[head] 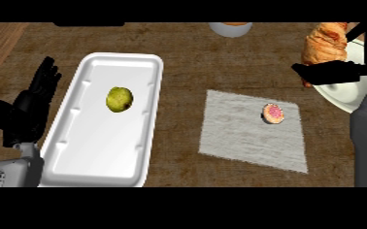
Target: Pick the croissant from the placemat and place it in the bowl
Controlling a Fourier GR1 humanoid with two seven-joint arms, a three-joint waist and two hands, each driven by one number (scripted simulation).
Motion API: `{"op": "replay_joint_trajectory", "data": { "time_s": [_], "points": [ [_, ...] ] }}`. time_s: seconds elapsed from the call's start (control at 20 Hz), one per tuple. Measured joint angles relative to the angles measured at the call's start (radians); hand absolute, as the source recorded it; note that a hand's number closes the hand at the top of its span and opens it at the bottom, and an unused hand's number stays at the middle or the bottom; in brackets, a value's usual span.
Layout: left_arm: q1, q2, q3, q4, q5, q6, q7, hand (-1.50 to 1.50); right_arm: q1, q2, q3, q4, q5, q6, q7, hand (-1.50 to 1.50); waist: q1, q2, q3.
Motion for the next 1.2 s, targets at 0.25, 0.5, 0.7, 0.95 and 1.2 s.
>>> {"op": "replay_joint_trajectory", "data": {
  "time_s": [0.25,0.5,0.7,0.95,1.2],
  "points": [
    [0.009,-0.007,0.001,0.003,-0.006,-0.01,-0.02,0.0,-0.014,-0.055,-0.121,0.083,-0.077,-0.036,-0.076,1.5,0.006,0.003,0.0],
    [-0.006,-0.014,0.0,0.01,-0.011,-0.012,-0.01,0.0,-0.043,-0.116,-0.215,0.28,-0.137,-0.117,-0.204,1.5,0.011,0.005,0.0],
    [-0.019,-0.015,0.002,0.008,-0.011,-0.015,0.004,0.0,-0.062,-0.161,-0.265,0.477,-0.161,-0.214,-0.342,1.5,0.015,0.007,0.001],
    [-0.005,-0.021,-0.003,-0.02,-0.013,-0.021,0.01,0.0,-0.123,-0.23,-0.306,0.76,-0.169,-0.33,-0.506,1.5,0.023,0.009,0.001],
    [-0.005,-0.03,-0.004,-0.005,-0.018,-0.021,-0.014,0.0,-0.155,-0.292,-0.296,0.98,-0.121,-0.368,-0.557,1.5,0.03,0.012,0.001]
  ]
}}
